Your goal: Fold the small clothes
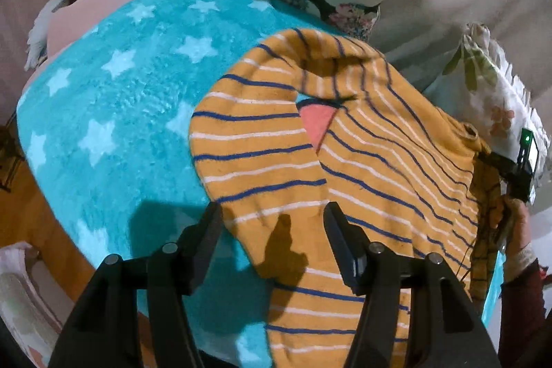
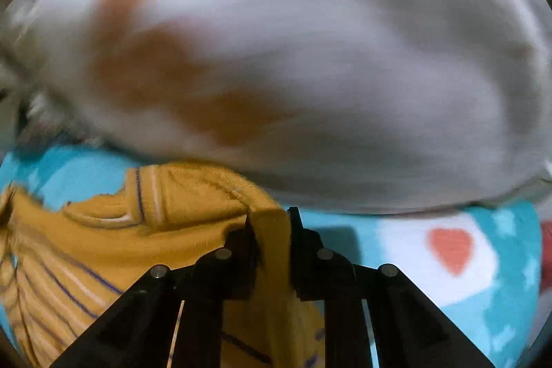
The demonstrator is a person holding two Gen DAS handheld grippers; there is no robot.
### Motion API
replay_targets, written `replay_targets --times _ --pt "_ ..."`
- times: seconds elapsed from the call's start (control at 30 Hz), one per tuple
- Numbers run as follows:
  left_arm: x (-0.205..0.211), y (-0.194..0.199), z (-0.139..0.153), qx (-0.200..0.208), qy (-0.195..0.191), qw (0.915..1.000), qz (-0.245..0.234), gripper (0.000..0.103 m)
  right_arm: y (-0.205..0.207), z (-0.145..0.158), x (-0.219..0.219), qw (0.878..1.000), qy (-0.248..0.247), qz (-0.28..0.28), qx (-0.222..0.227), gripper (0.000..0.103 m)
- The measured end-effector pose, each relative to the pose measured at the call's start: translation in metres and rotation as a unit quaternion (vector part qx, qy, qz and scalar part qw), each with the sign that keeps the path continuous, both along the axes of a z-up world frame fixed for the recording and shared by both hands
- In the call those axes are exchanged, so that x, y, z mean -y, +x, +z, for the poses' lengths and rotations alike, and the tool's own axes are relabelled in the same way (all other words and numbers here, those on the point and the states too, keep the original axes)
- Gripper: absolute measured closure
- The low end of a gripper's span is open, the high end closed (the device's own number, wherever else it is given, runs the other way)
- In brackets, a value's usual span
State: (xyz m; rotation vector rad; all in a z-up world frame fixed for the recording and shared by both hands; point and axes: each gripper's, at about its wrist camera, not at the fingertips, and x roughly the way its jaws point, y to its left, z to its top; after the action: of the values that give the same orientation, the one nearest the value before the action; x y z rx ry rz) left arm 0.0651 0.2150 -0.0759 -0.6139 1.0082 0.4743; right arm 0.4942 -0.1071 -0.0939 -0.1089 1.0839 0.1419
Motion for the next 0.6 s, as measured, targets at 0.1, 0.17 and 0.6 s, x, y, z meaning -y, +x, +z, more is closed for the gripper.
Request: replay_targets --times 0.1,0.17,0.6 --pt "0.008 -0.006 0.0 -0.007 0.006 1.0 0.003 0.043 0.006 -0.009 0.005 1.0 -0.025 -0.006 -0.009 0.057" --pt "0.014 -0.013 -0.002 -0.021 0.018 0.9996 0.005 0.043 0.003 -0.01 0.002 1.0 -0.008 0.016 -0.01 0.056" --pt "0.02 -0.033 -0.035 -0.032 -0.028 0.9982 -0.042 0.042 -0.16 0.079 0.091 0.99 0.14 -0.015 0.014 0.038"
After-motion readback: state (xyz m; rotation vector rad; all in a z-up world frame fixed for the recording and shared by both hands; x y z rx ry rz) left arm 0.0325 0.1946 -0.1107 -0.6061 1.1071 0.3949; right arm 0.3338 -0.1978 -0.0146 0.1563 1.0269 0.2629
